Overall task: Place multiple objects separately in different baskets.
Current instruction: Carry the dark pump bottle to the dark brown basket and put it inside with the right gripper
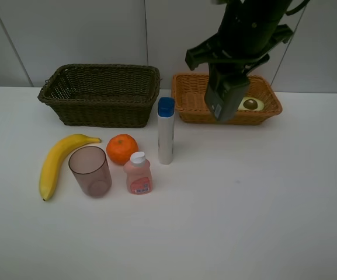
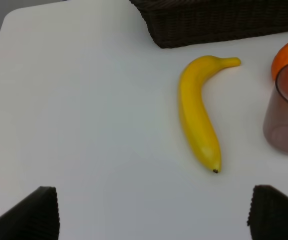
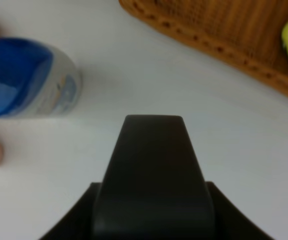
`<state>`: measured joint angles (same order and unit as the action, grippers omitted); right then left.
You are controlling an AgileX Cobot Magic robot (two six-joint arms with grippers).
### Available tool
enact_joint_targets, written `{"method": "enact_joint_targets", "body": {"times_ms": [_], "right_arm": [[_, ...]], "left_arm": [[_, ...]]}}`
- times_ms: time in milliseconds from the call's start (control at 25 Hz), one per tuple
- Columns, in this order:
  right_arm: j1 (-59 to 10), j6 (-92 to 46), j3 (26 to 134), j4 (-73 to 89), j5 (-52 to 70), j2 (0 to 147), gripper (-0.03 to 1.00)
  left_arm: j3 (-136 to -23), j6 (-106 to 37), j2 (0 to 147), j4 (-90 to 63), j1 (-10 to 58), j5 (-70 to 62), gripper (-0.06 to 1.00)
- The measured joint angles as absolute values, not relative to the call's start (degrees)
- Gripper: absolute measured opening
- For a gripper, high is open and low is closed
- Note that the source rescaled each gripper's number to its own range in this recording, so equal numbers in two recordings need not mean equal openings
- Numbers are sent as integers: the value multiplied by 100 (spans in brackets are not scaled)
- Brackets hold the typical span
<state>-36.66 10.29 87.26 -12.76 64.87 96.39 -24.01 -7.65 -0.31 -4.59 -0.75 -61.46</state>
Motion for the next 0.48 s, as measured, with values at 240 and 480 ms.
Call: {"method": "enact_joint_targets", "body": {"times_ms": [240, 480], "right_arm": [[-3666, 229, 9255, -1225, 5802, 9639, 2], [-3666, -508, 9289, -522, 4307, 9735, 2]], "left_arm": [[-2401, -765, -31, -459, -75, -6146, 100], [-2401, -765, -31, -459, -75, -6146, 100]]}}
